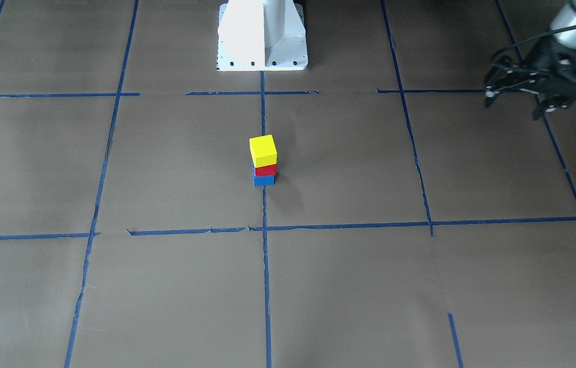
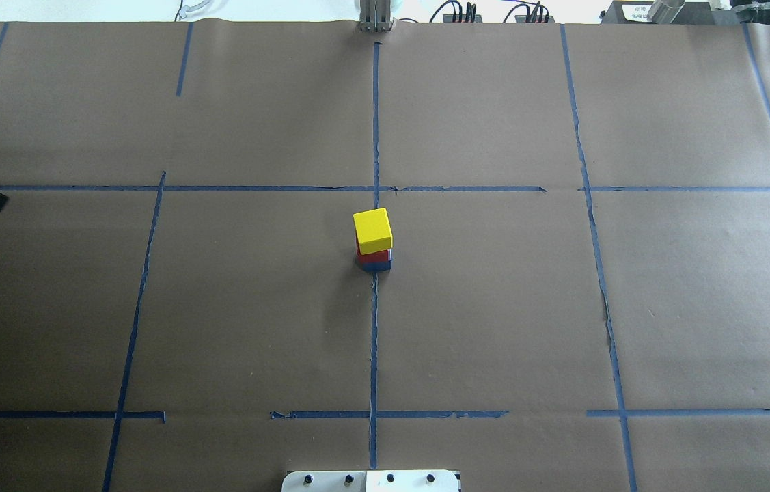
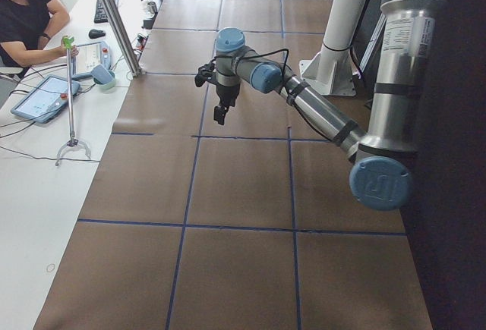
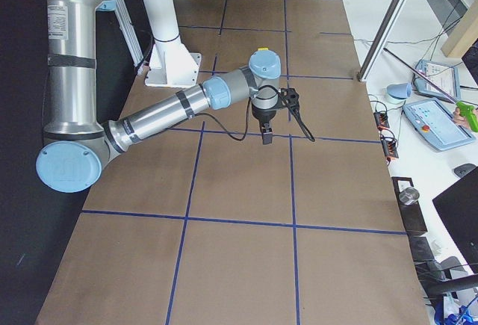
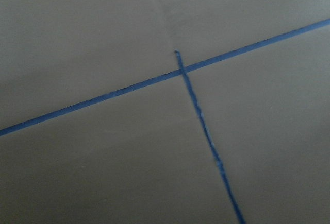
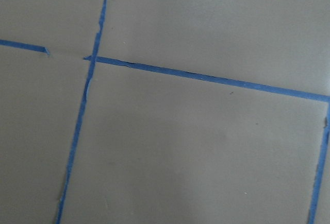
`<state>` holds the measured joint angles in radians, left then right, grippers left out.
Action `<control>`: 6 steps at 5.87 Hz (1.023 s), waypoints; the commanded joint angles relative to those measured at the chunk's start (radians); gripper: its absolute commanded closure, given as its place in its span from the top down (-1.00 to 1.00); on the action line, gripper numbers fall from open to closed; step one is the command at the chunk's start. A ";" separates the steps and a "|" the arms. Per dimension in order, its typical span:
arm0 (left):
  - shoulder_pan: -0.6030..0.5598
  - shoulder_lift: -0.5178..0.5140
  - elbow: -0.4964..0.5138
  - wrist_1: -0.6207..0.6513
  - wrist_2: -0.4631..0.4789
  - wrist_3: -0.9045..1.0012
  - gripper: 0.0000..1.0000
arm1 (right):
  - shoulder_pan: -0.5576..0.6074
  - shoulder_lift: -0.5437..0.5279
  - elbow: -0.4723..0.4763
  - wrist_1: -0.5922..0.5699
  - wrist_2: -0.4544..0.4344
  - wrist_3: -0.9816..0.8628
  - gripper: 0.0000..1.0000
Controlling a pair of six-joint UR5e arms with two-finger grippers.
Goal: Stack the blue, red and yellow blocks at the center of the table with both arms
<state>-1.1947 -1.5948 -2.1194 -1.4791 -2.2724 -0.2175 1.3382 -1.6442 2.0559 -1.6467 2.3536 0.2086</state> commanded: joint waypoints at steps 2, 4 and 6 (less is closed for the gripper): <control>-0.346 0.033 0.258 0.003 -0.161 0.426 1.00 | 0.182 -0.113 -0.098 -0.005 0.012 -0.303 1.00; -0.379 0.068 0.292 0.005 -0.160 0.437 1.00 | 0.248 -0.146 -0.098 -0.060 0.016 -0.374 1.00; -0.385 0.084 0.324 0.005 -0.156 0.423 1.00 | 0.248 -0.146 -0.106 -0.065 0.015 -0.377 1.00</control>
<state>-1.5762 -1.5163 -1.8129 -1.4745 -2.4299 0.2113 1.5843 -1.7838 1.9520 -1.7078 2.3687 -0.1650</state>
